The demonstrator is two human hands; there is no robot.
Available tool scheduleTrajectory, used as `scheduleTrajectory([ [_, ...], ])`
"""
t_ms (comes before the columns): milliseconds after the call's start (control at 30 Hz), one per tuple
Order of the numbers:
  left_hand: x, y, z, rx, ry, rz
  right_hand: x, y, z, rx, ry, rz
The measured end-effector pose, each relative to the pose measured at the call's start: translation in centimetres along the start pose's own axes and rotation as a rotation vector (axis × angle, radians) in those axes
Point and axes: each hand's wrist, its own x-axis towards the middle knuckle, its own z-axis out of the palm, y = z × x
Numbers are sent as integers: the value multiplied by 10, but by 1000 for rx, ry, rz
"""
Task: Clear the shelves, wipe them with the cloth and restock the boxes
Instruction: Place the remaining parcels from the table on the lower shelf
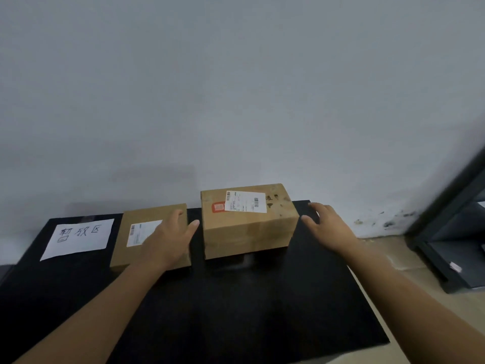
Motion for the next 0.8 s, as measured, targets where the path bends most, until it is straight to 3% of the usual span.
scheduleTrajectory([
  [367, 107, 27, 66, -136, -56, -240, 157, 33, 35, 100, -178, 50],
  [800, 179, -12, 123, -342, -205, -397, 239, 59, 107, 363, -376, 224],
])
